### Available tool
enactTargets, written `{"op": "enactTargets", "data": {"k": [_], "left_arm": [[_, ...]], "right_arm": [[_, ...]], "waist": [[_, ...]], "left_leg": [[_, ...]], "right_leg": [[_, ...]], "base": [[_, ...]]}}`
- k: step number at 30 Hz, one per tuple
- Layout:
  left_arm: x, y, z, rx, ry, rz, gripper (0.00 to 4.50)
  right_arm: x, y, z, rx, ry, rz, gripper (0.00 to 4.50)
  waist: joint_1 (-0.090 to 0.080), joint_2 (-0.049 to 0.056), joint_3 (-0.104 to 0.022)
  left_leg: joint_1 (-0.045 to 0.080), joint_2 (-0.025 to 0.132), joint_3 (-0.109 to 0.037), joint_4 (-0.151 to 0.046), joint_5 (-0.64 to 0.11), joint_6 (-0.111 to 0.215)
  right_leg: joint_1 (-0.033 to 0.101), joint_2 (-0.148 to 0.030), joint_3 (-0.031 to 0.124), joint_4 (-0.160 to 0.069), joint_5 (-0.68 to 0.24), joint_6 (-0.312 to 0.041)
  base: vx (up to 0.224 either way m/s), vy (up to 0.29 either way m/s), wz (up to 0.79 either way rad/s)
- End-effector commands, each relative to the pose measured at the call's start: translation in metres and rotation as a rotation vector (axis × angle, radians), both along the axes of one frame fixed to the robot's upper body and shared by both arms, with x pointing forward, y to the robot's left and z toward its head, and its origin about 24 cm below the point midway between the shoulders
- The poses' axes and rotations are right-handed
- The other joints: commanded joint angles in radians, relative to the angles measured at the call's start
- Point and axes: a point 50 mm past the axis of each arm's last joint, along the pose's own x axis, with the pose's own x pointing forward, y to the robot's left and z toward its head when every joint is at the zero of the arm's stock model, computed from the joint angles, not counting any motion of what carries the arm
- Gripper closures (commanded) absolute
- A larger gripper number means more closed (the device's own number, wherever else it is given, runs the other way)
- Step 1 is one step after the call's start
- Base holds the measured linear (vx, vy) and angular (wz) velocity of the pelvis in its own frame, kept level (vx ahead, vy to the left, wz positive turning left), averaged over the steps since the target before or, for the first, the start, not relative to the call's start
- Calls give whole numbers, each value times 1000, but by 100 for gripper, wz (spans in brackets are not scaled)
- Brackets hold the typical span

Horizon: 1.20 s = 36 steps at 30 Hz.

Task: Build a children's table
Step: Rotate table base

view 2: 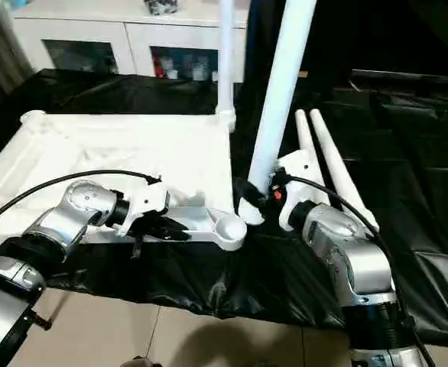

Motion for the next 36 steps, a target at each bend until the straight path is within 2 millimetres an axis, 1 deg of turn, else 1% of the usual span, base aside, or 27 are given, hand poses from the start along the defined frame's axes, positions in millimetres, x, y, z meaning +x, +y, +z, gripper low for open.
{"op": "enactTargets", "data": {"k": [1, 2, 3, 5, 6, 7, 8, 9, 10, 12, 13, 14, 17, 18, 20, 22, 23, 24, 25, 27, 30, 36], "left_arm": [[3, -1, -4, 1, 7, 94, 450], [4, -7, -5, -20, 8, 134, 450], [5, -14, -5, -56, 12, 168, 450], [4, -26, -5, -109, 22, 202, 450], [3, -30, -5, -119, 23, 207, 450], [3, -32, -6, -116, 19, 213, 450], [2, -37, -7, -113, 11, 220, 450], [1, -40, -8, -115, 8, 223, 450], [-2, -51, -8, -143, 2, 226, 450], [-3, -54, -8, -154, -2, 222, 450], [-4, -55, -7, -159, -8, 218, 450], [-5, -57, -6, -170, -25, 205, 450], [-8, -57, -4, -181, -31, 186, 450], [-10, -57, -4, -180, -30, 185, 450], [-12, -55, -5, -172, -22, 178, 450], [-13, -54, -5, -168, -18, 175, 450], [-14, -53, -6, -164, -10, 168, 450], [-15, -52, -6, -161, -7, 166, 450], [-15, -52, -7, -159, -6, 165, 450], [-15, -50, -7, -154, -2, 169, 450], [-13, -48, -6, -150, -7, 184, 450], [-9, -45, -5, -135, -9, 212, 450]], "right_arm": [[1, 6, 10, 6, -23, 34, 260], [2, 6, 10, 7, -21, 33, 260], [3, 7, 10, 8, -20, 32, 260], [5, 8, 9, 0, -22, 37, 260], [6, 8, 9, -5, -23, 39, 260], [6, 8, 8, -13, -27, 42, 260], [7, 9, 8, -20, -30, 46, 260], [8, 9, 7, -22, -30, 46, 260], [10, 8, 5, -24, -25, 44, 260], [11, 8, 5, -26, -25, 42, 260], [12, 7, 5, -28, -26, 40, 260], [13, 6, 4, -35, -28, 35, 260], [15, 4, 2, -43, -25, 29, 260], [16, 3, 2, -44, -24, 27, 260], [19, 2, 0, -46, -21, 23, 260], [20, 2, -1, -46, -19, 23, 260], [21, 2, -2, -47, -15, 23, 260], [22, 2, -3, -47, -8, 24, 260], [23, 2, -4, -47, -4, 26, 260], [23, 1, -7, -58, 16, 35, 260], [23, 1, -10, -66, 36, 55, 260], [18, -1, -12, -73, 63, 101, 260]], "waist": [[4, -10, -72], [4, -10, -72], [5, -15, -71], [7, -15, -73], [6, -19, -73], [7, -19, -72], [8, -25, -73], [9, -23, -72], [8, -24, -72], [11, -22, -73], [15, -22, -74], [15, -22, -73], [18, -20, -75], [19, -20, -77], [18, -21, -78], [17, -20, -78], [16, -19, -77], [17, -19, -77], [17, -20, -78], [16, -21, -76], [16, -22, -75], [17, -21, -75]], "left_leg": [[15, 5, 6, -72, -212, 3], [15, 5, 6, -72, -212, 3], [13, 5, 6, -71, -212, 4], [14, 6, 6, -70, -201, 10], [7, 5, 5, -69, -186, 15], [8, 3, 6, -69, -183, 20], [6, 2, 6, -69, -179, 23], [6, 3, 7, -69, -181, 24], [6, 3, 7, -69, -179, 26], [8, 4, 8, -67, -169, 28], [8, 4, 7, -68, -160, 30], [6, 4, 7, -68, -160, 30], [7, 5, 7, -68, -155, 31], [8, 5, 7, -67, -147, 34], [5, 4, 7, -67, -137, 40], [7, 4, 9, -66, -136, 45], [6, 4, 8, -66, -137, 46], [7, 4, 9, -67, -141, 46], [8, 5, 9, -66, -139, 46], [7, 4, 9, -67, -144, 47], [8, 4, 9, -68, -153, 45], [8, 4, 9, -68, -151, 46]], "right_leg": [[62, -33, 28, -71, -162, -234], [62, -33, 28, -71, -162, -234], [63, -34, 27, -72, -168, -236], [63, -36, 28, -72, -173, -234], [67, -35, 28, -71, -164, -234], [64, -34, 28, -75, -179, -225], [65, -34, 27, -76, -189, -216], [63, -35, 27, -77, -201, -211], [65, -36, 27, -80, -216, -208], [61, -34, 28, -81, -212, -206], [61, -33, 28, -78, -199, -204], [61, -32, 27, -78, -195, -201], [60, -32, 28, -76, -178, -203], [61, -33, 29, -73, -152, -209], [64, -33, 27, -69, -126, -217], [62, -32, 27, -71, -127, -219], [62, -32, 27, -71, -128, -219], [61, -32, 27, -72, -133, -220], [62, -32, 27, -71, -128, -221], [61, -32, 26, -72, -136, -221], [62, -32, 27, -74, -156, -214], [63, -31, 27, -74, -154, -212]], "base": [[0, 0, 0], [0, 0, 0], [0, 0, 0], [0, 0, 0], [0, 0, 0], [0, 0, 0], [0, 0, 0], [0, 0, 0], [0, 0, 0], [0, 0, 0], [0, 0, 0], [0, 0, 0], [0, 0, 0], [0, 0, 0], [0, 0, 0], [0, 0, 0], [0, 0, 0], [0, 0, 0], [0, 0, 0], [0, 0, 0], [0, 0, 0], [0, 0, 0]]}}
